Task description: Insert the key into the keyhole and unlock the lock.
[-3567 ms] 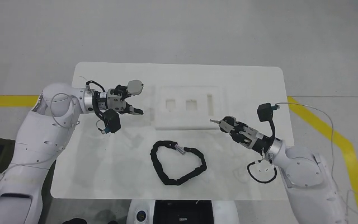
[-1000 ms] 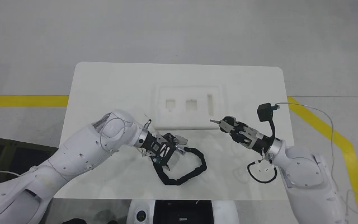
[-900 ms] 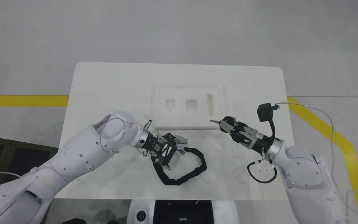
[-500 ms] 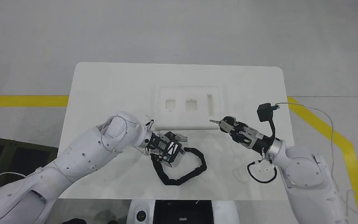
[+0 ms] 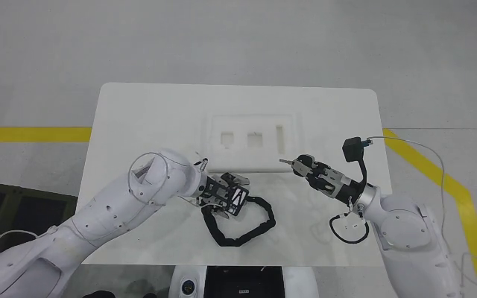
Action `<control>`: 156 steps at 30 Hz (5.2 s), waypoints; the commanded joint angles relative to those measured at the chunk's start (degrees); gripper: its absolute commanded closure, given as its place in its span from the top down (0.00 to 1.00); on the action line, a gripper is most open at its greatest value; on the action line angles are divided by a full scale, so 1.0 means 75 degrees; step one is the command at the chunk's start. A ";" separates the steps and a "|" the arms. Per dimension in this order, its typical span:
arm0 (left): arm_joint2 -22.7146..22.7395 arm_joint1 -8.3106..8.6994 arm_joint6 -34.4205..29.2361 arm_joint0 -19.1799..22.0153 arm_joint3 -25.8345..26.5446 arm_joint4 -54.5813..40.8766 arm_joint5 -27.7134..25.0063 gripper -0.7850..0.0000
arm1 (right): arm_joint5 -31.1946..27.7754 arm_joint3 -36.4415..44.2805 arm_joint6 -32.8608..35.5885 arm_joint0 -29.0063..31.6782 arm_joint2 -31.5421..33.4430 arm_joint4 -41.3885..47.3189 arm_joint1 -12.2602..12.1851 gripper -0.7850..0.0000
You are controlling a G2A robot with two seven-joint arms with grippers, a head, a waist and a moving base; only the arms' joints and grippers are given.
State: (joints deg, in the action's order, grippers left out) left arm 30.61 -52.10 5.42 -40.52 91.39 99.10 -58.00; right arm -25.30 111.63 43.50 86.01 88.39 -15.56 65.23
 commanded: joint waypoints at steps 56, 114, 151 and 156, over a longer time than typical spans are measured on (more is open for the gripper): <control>-0.1451 -0.0461 -0.3331 0.1260 -0.0359 -0.3043 0.0000 0.18 | 0.0000 0.0000 0.0000 0.0000 0.0000 0.0000 0.0000 0.00; 0.1934 0.0718 0.1515 -0.1964 0.0578 -0.0366 0.3252 0.00 | 0.1895 0.1015 0.0214 -0.0588 -0.2406 -0.1692 -0.0002 0.00; 0.2540 0.0541 0.1455 -0.2367 0.0652 -0.0115 0.2940 0.00 | 0.2305 0.0707 -0.0454 -0.0862 -0.2836 -0.1921 0.0008 0.00; 0.2601 0.0518 0.1478 -0.2402 0.0652 -0.0057 0.2908 0.00 | 0.2270 0.0691 -0.0497 -0.0863 -0.2850 -0.1892 0.0003 0.00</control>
State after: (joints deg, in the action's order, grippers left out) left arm 50.03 -48.19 16.45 -58.49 96.31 98.61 -36.12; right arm -8.19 116.86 39.76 79.58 67.05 -29.83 65.26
